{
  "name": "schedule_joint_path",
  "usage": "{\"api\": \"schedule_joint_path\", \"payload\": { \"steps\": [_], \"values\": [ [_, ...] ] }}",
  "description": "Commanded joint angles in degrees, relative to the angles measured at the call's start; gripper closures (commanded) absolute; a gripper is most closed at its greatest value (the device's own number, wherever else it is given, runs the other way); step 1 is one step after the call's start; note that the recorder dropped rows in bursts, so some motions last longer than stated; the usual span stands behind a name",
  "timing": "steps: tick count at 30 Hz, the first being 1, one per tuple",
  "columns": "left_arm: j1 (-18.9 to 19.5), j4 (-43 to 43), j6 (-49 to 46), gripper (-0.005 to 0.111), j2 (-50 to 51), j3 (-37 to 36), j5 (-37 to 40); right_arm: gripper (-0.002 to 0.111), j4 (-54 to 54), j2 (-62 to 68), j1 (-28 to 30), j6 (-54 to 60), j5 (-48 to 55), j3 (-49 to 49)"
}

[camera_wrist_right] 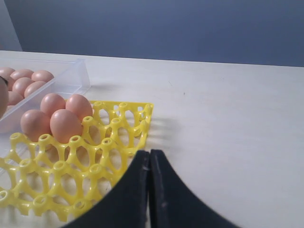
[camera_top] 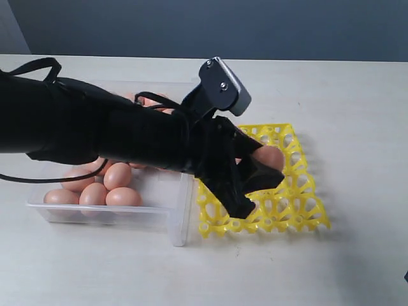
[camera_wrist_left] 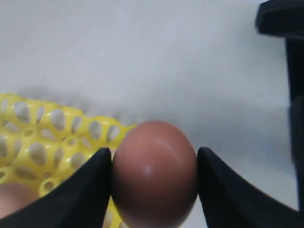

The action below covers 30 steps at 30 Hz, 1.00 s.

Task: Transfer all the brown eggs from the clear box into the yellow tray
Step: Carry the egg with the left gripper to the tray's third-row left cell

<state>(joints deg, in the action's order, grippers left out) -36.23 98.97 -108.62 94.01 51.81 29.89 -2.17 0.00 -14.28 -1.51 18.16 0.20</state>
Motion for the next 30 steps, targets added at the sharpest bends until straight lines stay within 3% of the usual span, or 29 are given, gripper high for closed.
{"api": "schedule_joint_path", "payload": {
  "steps": [1,6,10,12,15,17,19,21,25,30],
  "values": [
    [-0.35,0.98,11.82,0.106,-0.03,3.64,4.31,0.107,0.10,0.00,-0.08,0.01,-0.69,-0.20],
    [-0.46,0.98,31.04,0.106,-0.03,6.59,6.37,0.107,0.10,0.00,-0.08,0.01,-0.69,-0.20],
    [-0.42,0.98,30.39,0.106,0.48,6.58,19.69,0.107,0.10,0.00,-0.08,0.01,-0.69,-0.20],
    [-0.42,0.98,36.10,0.106,1.69,6.58,26.99,0.107,0.10,0.00,-0.08,0.01,-0.69,-0.20],
    [-0.42,-3.14,46.55,0.106,4.34,6.58,32.76,0.107,0.10,0.00,-0.08,0.01,-0.69,-0.20],
    [-0.42,-7.97,50.56,0.106,6.05,6.58,31.27,0.107,0.10,0.00,-0.08,0.01,-0.69,-0.20],
    [-0.30,-16.02,55.10,0.106,7.49,7.52,24.73,0.107,0.10,0.00,-0.08,0.01,-0.69,-0.20],
    [-0.30,-31.22,63.40,0.106,8.54,9.91,16.64,0.107,0.10,0.00,-0.08,0.01,-0.69,-0.20],
    [-0.30,-63.56,82.36,0.106,8.96,16.51,9.65,0.107,0.10,0.00,-0.08,0.01,-0.69,-0.20],
    [-1.66,-83.88,96.03,0.106,7.90,20.81,-4.90,0.107,0.10,0.00,-0.08,0.01,-0.69,-0.20]
  ]
}}
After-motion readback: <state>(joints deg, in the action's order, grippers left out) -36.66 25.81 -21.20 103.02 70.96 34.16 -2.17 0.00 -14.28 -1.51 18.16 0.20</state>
